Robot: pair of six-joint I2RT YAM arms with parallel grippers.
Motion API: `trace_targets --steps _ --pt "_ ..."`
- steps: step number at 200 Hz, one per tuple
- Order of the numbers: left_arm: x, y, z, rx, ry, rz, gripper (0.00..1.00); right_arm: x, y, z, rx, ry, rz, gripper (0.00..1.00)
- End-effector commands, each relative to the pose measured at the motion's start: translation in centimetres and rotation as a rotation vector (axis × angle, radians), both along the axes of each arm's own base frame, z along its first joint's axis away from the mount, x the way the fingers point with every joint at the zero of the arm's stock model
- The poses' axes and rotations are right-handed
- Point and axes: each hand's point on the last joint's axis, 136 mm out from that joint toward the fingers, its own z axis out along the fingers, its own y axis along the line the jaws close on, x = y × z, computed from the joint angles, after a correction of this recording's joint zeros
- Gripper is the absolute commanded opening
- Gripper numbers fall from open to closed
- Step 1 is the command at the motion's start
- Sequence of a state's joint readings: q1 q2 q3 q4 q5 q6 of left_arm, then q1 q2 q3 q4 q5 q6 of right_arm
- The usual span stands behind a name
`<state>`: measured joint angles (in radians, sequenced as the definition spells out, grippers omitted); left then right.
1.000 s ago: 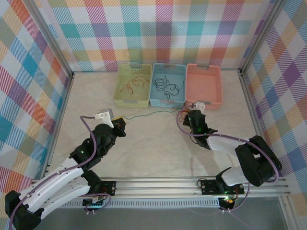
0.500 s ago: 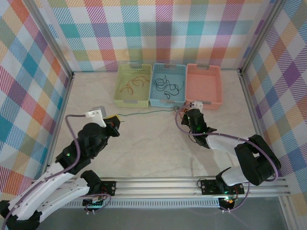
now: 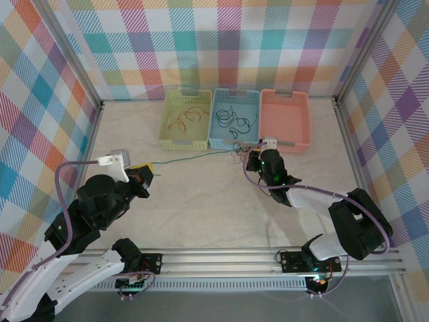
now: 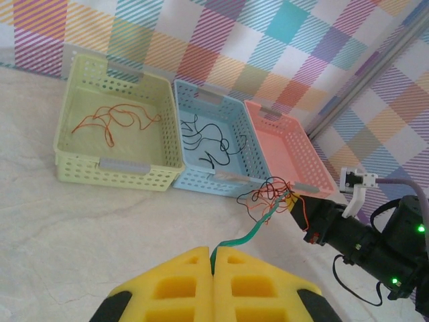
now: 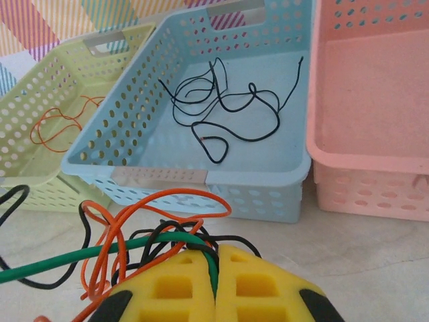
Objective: Untangle the cables
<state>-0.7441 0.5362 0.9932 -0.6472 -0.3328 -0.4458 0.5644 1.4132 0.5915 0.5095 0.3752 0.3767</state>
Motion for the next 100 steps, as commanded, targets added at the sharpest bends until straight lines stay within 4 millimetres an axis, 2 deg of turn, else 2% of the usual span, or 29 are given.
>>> trace_targets --steps 1,24,54,100 --pt "-0.2 2.4 4.7 -0.038 -0.116 0.088 0.0 -0.1 -6.3 -4.1 -0.169 0.11 -0.22 0.0" --pt "0.8 -1.1 3.4 -0.014 -0.045 -0.029 0.0 -0.1 -4.8 -3.6 -0.155 0.103 -0.135 0.0" --pt "2.5 -3.5 2.8 0.025 -0.003 -0.071 0.0 -0.3 -3.0 -3.3 -0.14 0.097 -0.026 0.33" --pt "4.1 -6.3 3.2 0.052 0.031 -0.13 0.0 -0.7 -1.6 -3.0 -0.132 0.099 0.064 0.53"
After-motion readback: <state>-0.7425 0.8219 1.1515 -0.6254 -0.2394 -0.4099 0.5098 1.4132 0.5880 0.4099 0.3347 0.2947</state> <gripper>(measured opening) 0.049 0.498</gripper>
